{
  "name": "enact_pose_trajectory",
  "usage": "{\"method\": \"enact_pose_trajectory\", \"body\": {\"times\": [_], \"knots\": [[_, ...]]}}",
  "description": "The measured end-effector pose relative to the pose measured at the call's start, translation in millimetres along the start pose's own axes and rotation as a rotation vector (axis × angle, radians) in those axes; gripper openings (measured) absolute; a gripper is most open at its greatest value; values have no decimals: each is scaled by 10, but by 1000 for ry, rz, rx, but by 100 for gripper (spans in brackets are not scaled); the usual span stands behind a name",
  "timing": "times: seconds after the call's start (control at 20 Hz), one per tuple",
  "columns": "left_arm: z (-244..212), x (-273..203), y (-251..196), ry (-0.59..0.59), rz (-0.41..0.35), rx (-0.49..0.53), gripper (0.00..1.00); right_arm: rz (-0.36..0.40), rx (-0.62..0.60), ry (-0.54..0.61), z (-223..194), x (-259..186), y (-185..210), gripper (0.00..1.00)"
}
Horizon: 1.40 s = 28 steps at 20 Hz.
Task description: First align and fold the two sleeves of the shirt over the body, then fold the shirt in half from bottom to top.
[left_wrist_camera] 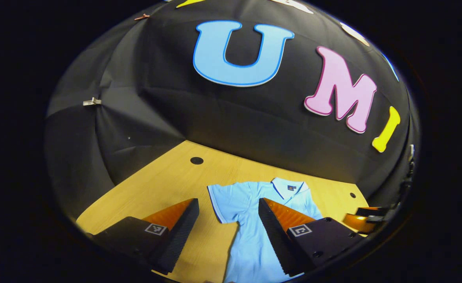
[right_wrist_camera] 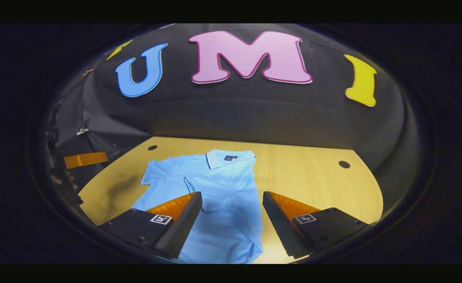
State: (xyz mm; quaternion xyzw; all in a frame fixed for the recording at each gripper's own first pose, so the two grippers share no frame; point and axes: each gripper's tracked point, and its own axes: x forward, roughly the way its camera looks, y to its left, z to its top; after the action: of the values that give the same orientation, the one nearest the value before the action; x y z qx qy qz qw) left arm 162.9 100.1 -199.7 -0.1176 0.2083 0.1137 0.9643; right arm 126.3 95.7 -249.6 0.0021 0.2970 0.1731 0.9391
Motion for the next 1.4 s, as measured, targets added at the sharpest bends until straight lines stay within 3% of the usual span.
{"method": "enact_pose_trajectory", "body": {"times": [0.25,0.55,0.9,1.0,1.05,1.25,1.4], "knots": [[-285,941,109,90,20,64,97,-57,15,-33,-8,-323,-359,96],[-426,1748,265,147,52,111,97,-97,37,-30,-201,-448,-678,96],[-613,2072,270,221,52,183,94,-126,75,-4,-502,-370,-922,97],[-626,2089,233,229,36,206,86,-127,92,6,-579,-353,-966,96],[-626,2094,204,230,26,213,65,-129,103,8,-616,-353,-980,96],[-646,2090,101,232,10,213,14,-134,146,20,-753,-347,-1031,96],[-651,2059,66,240,27,242,7,-132,156,26,-821,-332,-1070,97]]}}
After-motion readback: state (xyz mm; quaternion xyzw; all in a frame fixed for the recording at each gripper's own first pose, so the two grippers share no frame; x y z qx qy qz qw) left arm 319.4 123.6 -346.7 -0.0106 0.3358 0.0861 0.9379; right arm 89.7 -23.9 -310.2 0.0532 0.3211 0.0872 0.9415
